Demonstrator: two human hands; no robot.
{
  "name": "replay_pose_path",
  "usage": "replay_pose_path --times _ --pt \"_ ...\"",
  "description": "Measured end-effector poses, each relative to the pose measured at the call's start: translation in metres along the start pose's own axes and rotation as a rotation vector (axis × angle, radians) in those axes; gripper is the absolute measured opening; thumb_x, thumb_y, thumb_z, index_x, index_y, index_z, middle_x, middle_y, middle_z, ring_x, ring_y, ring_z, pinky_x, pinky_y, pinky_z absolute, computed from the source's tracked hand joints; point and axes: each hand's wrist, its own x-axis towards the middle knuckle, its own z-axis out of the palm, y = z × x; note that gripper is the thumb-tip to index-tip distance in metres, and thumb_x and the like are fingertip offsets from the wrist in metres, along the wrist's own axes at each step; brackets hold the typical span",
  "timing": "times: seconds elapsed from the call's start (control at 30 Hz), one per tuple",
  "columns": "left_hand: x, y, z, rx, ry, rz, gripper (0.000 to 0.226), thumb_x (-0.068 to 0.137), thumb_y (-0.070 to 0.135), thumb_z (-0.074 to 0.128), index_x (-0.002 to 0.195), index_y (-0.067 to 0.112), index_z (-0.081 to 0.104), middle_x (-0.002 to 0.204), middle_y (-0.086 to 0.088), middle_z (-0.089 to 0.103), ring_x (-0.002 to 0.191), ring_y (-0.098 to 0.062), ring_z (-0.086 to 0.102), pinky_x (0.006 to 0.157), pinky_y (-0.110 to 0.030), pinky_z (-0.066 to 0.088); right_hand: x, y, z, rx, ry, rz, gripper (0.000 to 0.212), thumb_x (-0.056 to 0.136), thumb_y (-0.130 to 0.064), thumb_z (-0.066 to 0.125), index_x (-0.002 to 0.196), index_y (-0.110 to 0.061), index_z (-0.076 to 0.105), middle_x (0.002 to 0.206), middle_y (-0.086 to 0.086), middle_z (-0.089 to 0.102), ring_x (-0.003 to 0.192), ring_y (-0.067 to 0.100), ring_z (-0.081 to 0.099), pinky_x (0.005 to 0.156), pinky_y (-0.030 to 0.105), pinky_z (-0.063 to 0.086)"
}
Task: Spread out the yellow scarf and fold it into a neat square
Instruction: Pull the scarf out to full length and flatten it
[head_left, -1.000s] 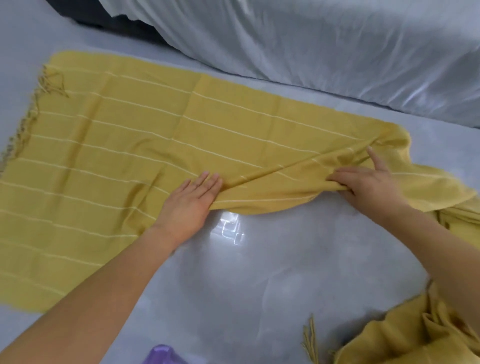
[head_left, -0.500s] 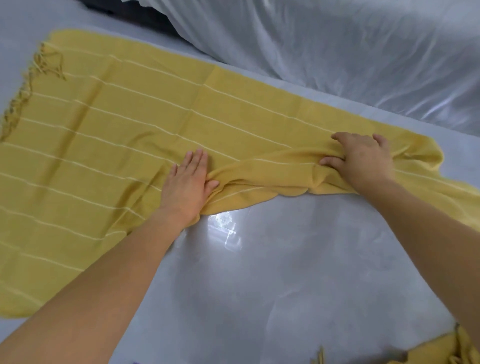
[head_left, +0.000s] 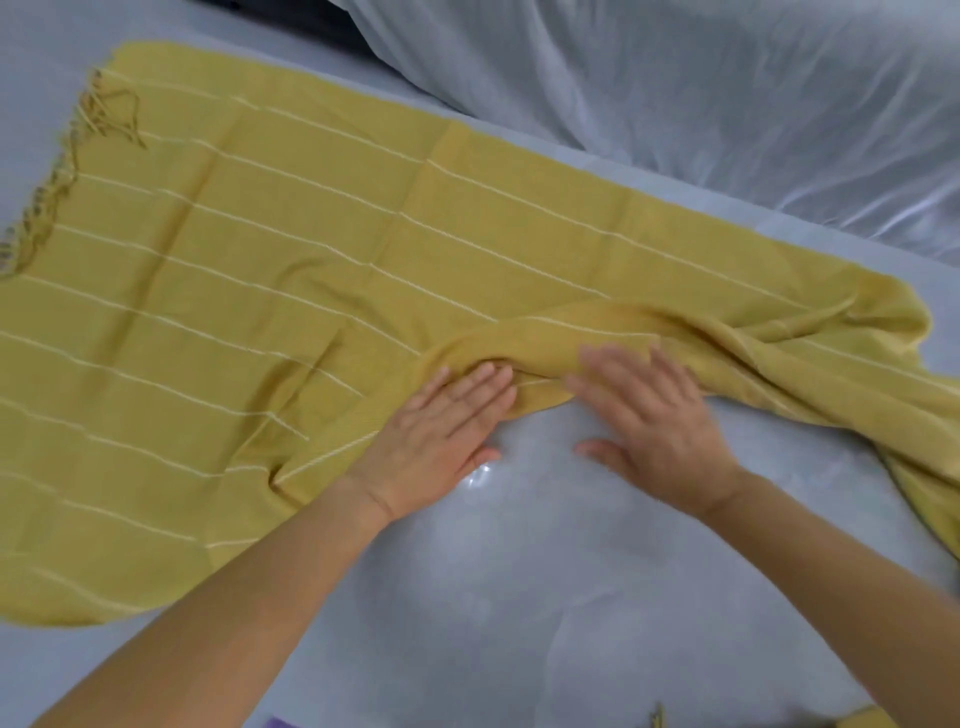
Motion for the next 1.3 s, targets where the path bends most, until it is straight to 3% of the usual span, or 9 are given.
replay_pose_path --times 0.1,0.23,0.33,0.5,0.57,0.77,1.03,1.2,1.3 --pt "-0.017 -0.008 0.006 0.034 -0.015 0.02 0.054 0.096 0.04 0.045 0.139 0.009 0.039 0.147 -0.004 0.036 0.137 -0.017 0.032 0.112 -0.039 0.028 -0.008 -0.019 0.019 -0.029 -0.082 -0.151 0.053 0.092 -0.051 0.046 0.134 -0.018 0.051 0.142 0.005 0.045 0.132 0.022 0.042 0.106 0.048 0.032" --pt "-0.032 -0.03 0.016 0.107 -0.158 -0.109 0.065 0.091 0.048 0.036 0.143 0.009 0.029 0.15 -0.001 0.027 0.144 -0.013 0.008 0.115 -0.035 0.016 0.001 -0.018 0.043 -0.118 -0.194 -0.091 0.067 0.088 -0.058 0.042 0.14 -0.016 0.041 0.147 0.004 0.039 0.136 0.022 0.036 0.109 0.049 0.026" --pt "-0.029 -0.035 0.018 0.094 -0.203 -0.15 0.071 0.087 0.053 0.035 0.142 0.008 0.03 0.149 -0.004 0.033 0.14 -0.017 0.023 0.113 -0.037 0.019 0.016 -0.011 0.053 -0.126 -0.242 -0.01 0.067 0.081 -0.057 0.041 0.137 -0.021 0.046 0.142 0.002 0.047 0.129 0.022 0.045 0.109 0.047 0.022" --pt "-0.023 -0.038 0.013 -0.114 -0.064 -0.217 0.056 0.099 0.044 0.026 0.127 0.005 0.055 0.133 -0.009 0.055 0.123 -0.026 0.051 0.101 -0.043 0.043 0.04 -0.008 0.058 -0.109 -0.036 0.007 0.018 0.081 -0.032 0.06 0.09 -0.021 0.071 0.109 -0.002 0.07 0.101 0.02 0.066 0.1 0.046 0.03" --pt "-0.021 -0.039 0.007 -0.207 -0.001 -0.262 0.057 0.099 0.044 0.024 0.119 0.008 0.063 0.126 -0.007 0.061 0.117 -0.022 0.056 0.095 -0.038 0.048 0.047 -0.009 0.054 -0.03 0.041 0.044 0.015 0.082 -0.026 0.058 0.076 -0.02 0.07 0.097 -0.002 0.073 0.088 0.019 0.069 0.101 0.045 0.029" --pt "-0.023 -0.027 -0.02 -0.298 0.057 -0.271 0.055 0.098 0.045 0.03 0.119 0.007 0.063 0.128 -0.007 0.059 0.119 -0.017 0.054 0.101 -0.026 0.039 0.041 -0.015 0.018 0.175 0.087 0.127 0.022 0.091 -0.027 0.052 0.083 -0.018 0.071 0.101 -0.003 0.071 0.091 0.02 0.066 0.106 0.05 0.025" --pt "-0.039 0.023 -0.055 -0.323 0.094 -0.193 0.048 0.099 0.038 0.035 0.124 0.004 0.058 0.132 -0.009 0.056 0.123 -0.019 0.051 0.101 -0.033 0.04 0.007 -0.042 -0.041 0.292 0.031 0.161 0.032 0.098 -0.024 0.04 0.099 -0.011 0.07 0.097 -0.003 0.072 0.092 0.014 0.068 0.107 0.046 0.031" --pt "-0.05 0.067 -0.06 -0.205 -0.028 -0.236 0.074 0.088 0.059 0.04 0.137 0.004 0.038 0.142 -0.011 0.045 0.132 -0.021 0.041 0.108 -0.033 0.033 -0.01 -0.059 -0.062 0.307 0.007 0.196 0.042 0.1 -0.028 0.032 0.095 -0.01 0.07 0.074 -0.005 0.068 0.062 0.015 0.063 0.107 0.043 0.031" --pt "-0.047 0.088 -0.055 -0.112 -0.066 -0.258 0.062 0.089 0.042 0.042 0.137 0.004 0.037 0.143 -0.01 0.044 0.131 -0.021 0.043 0.109 -0.034 0.034 -0.017 -0.067 -0.068 0.293 0.005 0.219 0.047 0.101 -0.029 0.029 0.086 -0.007 0.068 0.059 -0.003 0.058 0.049 0.02 0.055 0.104 0.046 0.034"
